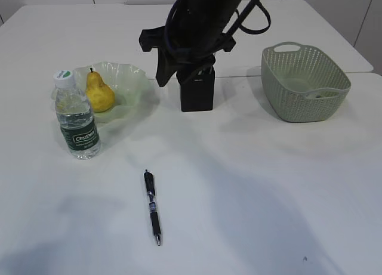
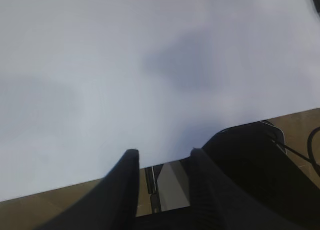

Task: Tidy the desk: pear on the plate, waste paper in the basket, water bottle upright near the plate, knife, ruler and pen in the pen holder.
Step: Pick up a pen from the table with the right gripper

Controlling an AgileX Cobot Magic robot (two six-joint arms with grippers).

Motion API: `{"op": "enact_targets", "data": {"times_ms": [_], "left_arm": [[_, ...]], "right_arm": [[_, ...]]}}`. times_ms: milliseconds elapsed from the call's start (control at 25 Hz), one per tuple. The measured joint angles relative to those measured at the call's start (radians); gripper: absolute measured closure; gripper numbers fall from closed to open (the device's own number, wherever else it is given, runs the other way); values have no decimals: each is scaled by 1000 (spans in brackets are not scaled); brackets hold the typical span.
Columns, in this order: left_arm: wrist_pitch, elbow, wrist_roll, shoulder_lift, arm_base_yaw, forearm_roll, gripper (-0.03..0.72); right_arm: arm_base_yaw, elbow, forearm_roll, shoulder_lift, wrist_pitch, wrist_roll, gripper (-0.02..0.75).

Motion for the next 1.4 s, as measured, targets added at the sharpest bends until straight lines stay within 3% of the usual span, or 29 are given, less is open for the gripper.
{"op": "enact_targets", "data": {"times_ms": [280, 520, 920, 1160, 1400], "left_arm": [[35, 0, 0, 0, 0, 0, 449], [42, 0, 0, 0, 0, 0, 449], [43, 0, 0, 0, 0, 0, 449], [43, 0, 0, 0, 0, 0, 449], [43, 0, 0, 0, 0, 0, 449]], "right_arm": [[76, -6, 19, 23, 36, 86, 406], [92, 34, 31, 95, 36, 165, 406], [119, 270, -35, 96, 32, 238, 406], [217, 281, -116, 96, 0, 293, 406], [231, 281, -129, 98, -99, 299, 406]]}}
